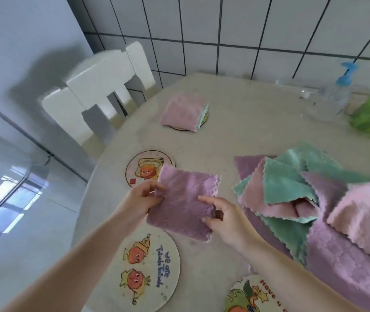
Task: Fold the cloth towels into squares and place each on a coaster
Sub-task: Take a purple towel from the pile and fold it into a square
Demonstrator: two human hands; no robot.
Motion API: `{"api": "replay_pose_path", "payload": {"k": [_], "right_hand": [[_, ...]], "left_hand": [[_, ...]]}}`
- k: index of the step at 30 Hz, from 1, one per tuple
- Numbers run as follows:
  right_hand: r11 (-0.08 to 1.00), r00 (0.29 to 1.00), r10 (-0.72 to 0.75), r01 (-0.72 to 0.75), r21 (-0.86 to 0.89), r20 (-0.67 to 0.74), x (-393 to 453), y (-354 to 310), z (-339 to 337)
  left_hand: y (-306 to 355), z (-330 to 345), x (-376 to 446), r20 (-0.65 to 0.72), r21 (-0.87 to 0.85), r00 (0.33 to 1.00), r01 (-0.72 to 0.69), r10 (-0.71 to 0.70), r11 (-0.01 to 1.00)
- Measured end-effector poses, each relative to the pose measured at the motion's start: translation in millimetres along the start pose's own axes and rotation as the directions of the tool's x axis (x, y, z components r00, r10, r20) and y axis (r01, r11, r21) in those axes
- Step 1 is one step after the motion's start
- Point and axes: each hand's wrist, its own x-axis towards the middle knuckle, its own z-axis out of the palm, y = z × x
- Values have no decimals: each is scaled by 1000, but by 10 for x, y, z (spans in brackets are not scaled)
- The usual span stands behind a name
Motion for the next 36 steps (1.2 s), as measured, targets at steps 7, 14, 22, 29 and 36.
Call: {"api": "replay_pose_path", "payload": {"k": [7, 14, 22, 29, 36], "right_hand": [[999, 1000, 24, -24, -28, 11, 841, -350, 595], [991, 994, 112, -111, -78, 7, 1251, -440, 754], [978, 996, 93, -89, -187, 13, 1388, -524, 794], [794, 956, -231, 76, -604, -183, 1400, -602, 893], [578, 991, -134, 80, -812, 2, 1499, -348, 1007]], "left_hand": [[210, -761, 618, 33, 449, 990, -135, 135, 883], [95, -1068, 1144, 124, 633, 965, -255, 230, 731], [85, -1144, 1263, 121, 727, 981, -191, 150, 659], [-50, -874, 1201, 323, 842, 794, -490, 515, 228], [-285, -869, 1358, 293, 924, 887, -358, 357, 131]]}}
